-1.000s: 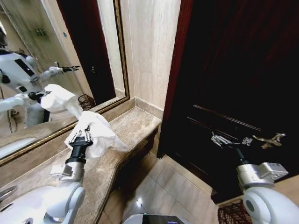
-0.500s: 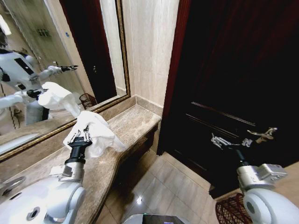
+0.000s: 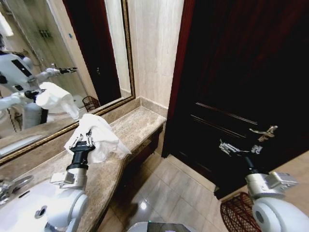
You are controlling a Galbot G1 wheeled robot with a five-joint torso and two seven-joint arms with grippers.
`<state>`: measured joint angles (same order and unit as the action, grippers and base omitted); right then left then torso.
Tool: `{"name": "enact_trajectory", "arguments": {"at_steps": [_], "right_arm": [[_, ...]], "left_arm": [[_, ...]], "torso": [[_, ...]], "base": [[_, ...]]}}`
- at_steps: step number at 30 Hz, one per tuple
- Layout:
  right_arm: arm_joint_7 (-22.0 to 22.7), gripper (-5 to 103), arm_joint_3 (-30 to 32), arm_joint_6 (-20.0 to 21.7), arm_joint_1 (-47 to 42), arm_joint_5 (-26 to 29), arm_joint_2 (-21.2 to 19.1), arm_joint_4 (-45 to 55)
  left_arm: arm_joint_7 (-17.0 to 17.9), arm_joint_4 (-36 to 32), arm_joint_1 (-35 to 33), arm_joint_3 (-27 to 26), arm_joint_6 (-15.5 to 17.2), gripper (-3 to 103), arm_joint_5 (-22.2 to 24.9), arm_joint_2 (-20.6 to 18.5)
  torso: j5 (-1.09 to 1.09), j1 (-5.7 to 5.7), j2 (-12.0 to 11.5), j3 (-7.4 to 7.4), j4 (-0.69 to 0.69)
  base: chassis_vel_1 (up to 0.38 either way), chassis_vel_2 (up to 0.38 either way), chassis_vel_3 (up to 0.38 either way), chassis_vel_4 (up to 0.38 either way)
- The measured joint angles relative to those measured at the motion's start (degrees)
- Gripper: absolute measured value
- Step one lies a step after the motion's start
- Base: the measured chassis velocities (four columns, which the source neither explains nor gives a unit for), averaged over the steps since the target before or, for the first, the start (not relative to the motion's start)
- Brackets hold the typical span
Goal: Discard the used towel into the hamper.
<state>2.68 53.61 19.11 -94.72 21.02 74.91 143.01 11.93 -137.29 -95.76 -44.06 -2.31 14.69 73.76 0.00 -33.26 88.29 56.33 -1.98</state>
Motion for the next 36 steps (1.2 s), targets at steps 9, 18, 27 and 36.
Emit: {"name": "enact_trajectory", "arguments": {"at_steps": [9, 18, 27, 36], "right_arm": [[0.1, 100, 0.7, 0.0, -0.9, 0.4, -0.2, 0.2], [0.6, 100, 0.9, -1.9, -1.5, 0.4, -0.3, 0.2], [1.0, 100, 0.9, -3.5, -1.4, 0.8, -0.3, 0.2], [1.0, 100, 1.8, -4.8, -1.9, 0.6, -0.5, -0.1]], "left_arm": [[0.0, -0.3, -0.1, 0.0, -0.1, 9, -0.2, -0.1], [0.0, -0.5, -0.6, -0.3, -0.6, 9, -0.6, -0.1], [0.0, -0.8, -0.7, -0.3, -0.7, 9, -0.9, 0.0], [-0.1, -0.7, -0.8, -0.1, -0.9, 9, -1.6, 0.1]], "torso": [[0.00, -0.02, 0.0, 0.00, 0.00], [0.01, 0.00, 0.0, 0.00, 0.00], [-0.01, -0.02, 0.0, 0.01, 0.00], [-0.01, -0.02, 0.0, 0.00, 0.01]], "base": [[-0.014, -0.079, -0.088, -0.026], [-0.047, -0.141, -0.142, -0.052], [-0.127, -0.121, -0.111, -0.129], [-0.126, -0.119, -0.117, -0.121]]}}
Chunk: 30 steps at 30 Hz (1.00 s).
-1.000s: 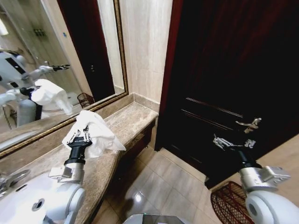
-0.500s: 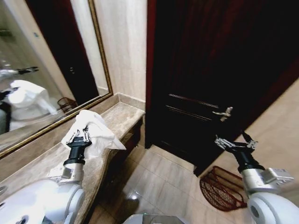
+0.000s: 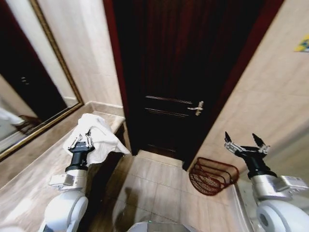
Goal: Discard the used towel into the hamper.
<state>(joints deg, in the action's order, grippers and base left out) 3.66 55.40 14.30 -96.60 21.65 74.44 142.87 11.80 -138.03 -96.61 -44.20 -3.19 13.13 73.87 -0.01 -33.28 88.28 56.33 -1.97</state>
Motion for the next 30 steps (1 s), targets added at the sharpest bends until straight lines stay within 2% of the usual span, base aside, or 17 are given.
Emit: {"name": "enact_trajectory", "arguments": {"at_steps": [21, 23, 26, 28, 30], "right_arm": [[-0.2, 100, 0.7, -0.9, -0.5, 0.9, -0.5, -0.9], [-0.2, 100, 0.7, -1.0, -0.5, 1.0, -0.5, -0.9], [-0.2, 100, 0.8, -1.6, -0.6, 1.2, -0.4, -1.2], [-0.1, 100, 0.8, -2.8, -0.7, 1.2, -0.2, -1.5], [-0.1, 100, 0.8, -3.0, -0.8, 1.3, -0.1, -1.5]], "left_arm": [[-0.1, -0.1, -0.3, -0.2, 0.1, 9, -0.5, -0.1], [-0.1, 0.1, -0.4, 0.0, -0.3, 9, -0.8, 0.0], [-0.1, 0.5, -0.4, 0.2, -1.1, 9, -1.1, 0.3], [-0.1, 1.0, -0.4, 0.2, -1.8, 9, -1.2, 0.6], [-0.1, 1.2, -0.6, 0.2, -2.1, 9, -1.2, 0.7]], "torso": [[-0.02, 0.02, 0.0, 0.00, 0.00], [0.04, 0.01, 0.0, 0.00, 0.00], [-0.02, 0.01, 0.0, 0.00, 0.01], [0.04, 0.04, 0.0, -0.02, 0.03], [0.00, 0.08, -0.1, -0.06, 0.03]], "base": [[-0.192, -0.219, -0.061, -0.024], [-0.187, -0.218, -0.074, -0.025], [-0.175, -0.204, -0.073, -0.032], [-0.154, -0.187, -0.048, -0.026], [-0.146, -0.143, -0.033, -0.019]]}}
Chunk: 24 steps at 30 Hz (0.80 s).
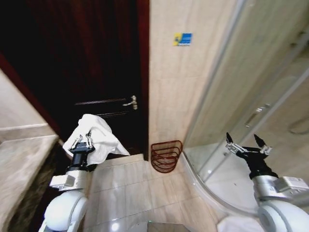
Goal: Discard the used towel into the hamper.
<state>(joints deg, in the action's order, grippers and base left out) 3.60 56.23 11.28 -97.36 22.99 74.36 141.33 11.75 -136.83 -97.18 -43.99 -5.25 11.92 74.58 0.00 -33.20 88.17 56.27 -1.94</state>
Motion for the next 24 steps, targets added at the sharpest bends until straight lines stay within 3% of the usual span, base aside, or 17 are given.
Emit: {"name": "enact_trajectory", "arguments": {"at_steps": [24], "right_arm": [[0.1, 100, -2.6, 0.4, 1.2, -0.3, 3.5, -0.2]], "left_arm": [[-1.3, 3.4, 0.8, 0.3, -2.0, 9, 0.1, 0.7]], "torso": [[0.01, 3.94, -8.5, -4.55, -0.03]], "base": [[-0.002, -0.004, 0.000, 0.000]]}}
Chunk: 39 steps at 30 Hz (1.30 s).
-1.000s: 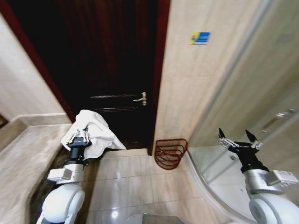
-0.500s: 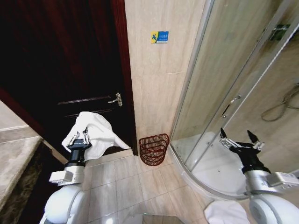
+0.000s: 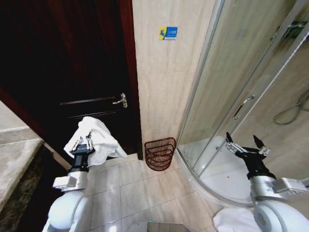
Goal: Discard the used towel into the hamper.
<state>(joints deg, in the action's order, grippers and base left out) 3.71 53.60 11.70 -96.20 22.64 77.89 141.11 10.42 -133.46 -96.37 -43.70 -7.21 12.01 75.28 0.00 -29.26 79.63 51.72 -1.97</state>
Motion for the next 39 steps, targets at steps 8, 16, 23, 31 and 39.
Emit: {"name": "enact_trajectory", "arguments": {"at_steps": [8, 16, 23, 31, 39], "right_arm": [[0.7, 100, -3.1, 0.1, 0.3, -4.1, 2.7, -1.0], [-2.7, 100, -5.5, -0.8, 1.1, -6.1, 6.5, -3.0], [-6.5, 100, -5.8, -5.6, 0.2, -8.4, 8.7, -7.3], [-7.0, 100, -6.7, -9.2, -1.8, -9.7, 9.0, -9.2], [-6.5, 100, -8.1, -8.5, -0.9, -9.3, 9.0, -9.1]], "left_arm": [[-1.4, 2.8, 0.1, -0.1, -1.2, 9, 1.4, 0.4], [-5.6, 6.5, 1.0, -0.4, -1.7, 9, 4.8, 0.4], [-6.4, 12.2, 3.8, -0.1, -4.1, 9, 4.0, 1.8], [-5.9, 14.2, 2.4, 1.2, -6.3, 9, 3.5, 2.6], [-6.1, 10.8, 2.2, 2.7, -1.9, 9, 3.3, 2.2]], "torso": [[0.00, 1.27, -2.7, -1.44, 0.00], [0.00, 2.53, -5.5, -2.92, 0.00], [0.00, 3.55, -7.7, -4.12, 0.01], [0.00, 4.70, -10.2, -5.54, 0.01], [0.00, 5.79, -12.5, -6.75, 0.00]], "base": [[0.000, 0.000, 0.000, 0.000], [0.000, 0.000, 0.000, 0.000], [0.000, 0.000, 0.000, 0.000], [0.000, 0.000, 0.000, 0.000], [0.000, 0.000, 0.000, 0.000]]}}
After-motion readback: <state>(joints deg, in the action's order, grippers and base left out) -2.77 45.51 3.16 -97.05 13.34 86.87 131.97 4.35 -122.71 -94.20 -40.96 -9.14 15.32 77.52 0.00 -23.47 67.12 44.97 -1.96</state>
